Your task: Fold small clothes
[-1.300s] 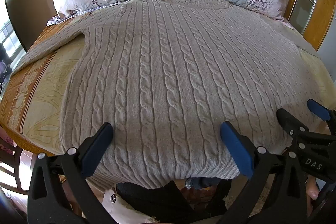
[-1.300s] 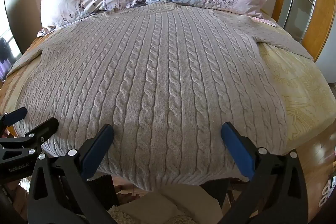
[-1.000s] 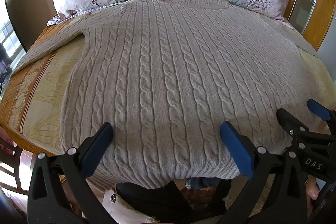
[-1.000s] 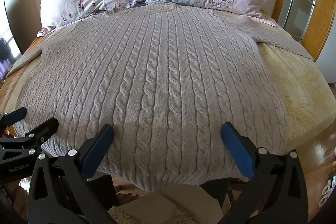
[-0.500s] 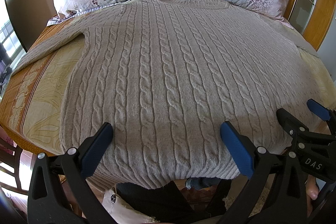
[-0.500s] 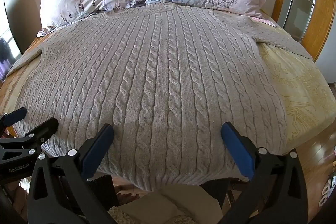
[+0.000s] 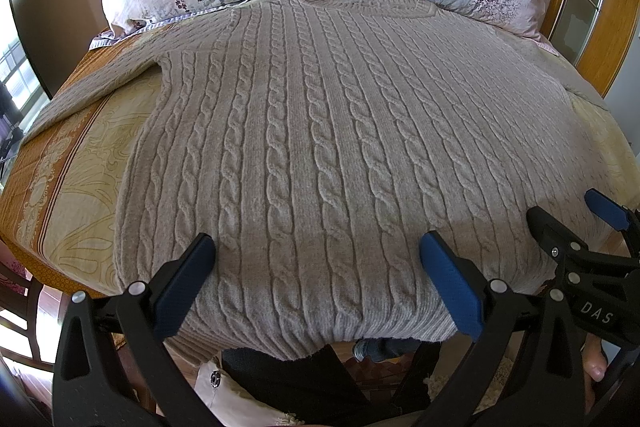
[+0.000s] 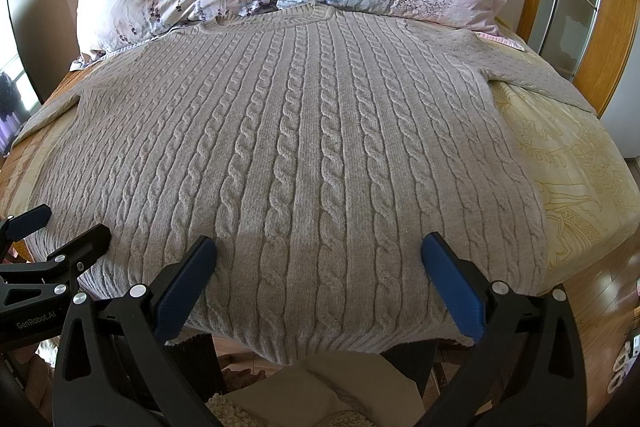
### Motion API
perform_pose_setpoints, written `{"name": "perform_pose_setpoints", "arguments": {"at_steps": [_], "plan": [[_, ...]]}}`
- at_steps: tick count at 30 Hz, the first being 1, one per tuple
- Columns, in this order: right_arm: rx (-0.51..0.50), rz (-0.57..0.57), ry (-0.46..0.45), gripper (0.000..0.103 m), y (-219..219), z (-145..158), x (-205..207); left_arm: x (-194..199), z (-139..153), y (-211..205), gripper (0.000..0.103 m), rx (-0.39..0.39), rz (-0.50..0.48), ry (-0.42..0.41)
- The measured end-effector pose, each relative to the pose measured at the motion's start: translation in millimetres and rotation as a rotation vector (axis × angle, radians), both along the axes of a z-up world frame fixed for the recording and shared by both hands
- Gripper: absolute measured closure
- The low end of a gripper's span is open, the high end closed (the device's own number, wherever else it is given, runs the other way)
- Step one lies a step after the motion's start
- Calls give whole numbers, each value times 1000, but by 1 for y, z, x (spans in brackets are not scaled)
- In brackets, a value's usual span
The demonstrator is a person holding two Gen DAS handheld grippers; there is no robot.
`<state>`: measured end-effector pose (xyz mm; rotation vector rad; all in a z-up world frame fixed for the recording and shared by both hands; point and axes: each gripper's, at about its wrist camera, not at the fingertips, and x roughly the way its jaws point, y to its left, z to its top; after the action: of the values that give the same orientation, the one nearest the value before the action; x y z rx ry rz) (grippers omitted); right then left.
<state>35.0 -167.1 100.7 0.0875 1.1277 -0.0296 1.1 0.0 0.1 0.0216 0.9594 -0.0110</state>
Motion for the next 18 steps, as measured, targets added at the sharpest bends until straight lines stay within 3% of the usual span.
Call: {"name": "perform_pose_setpoints", "arguments": {"at_steps": [18], "plan": [[0,0,-1,1,0,0,0,-1,0,0,2,0,0,-1]]}}
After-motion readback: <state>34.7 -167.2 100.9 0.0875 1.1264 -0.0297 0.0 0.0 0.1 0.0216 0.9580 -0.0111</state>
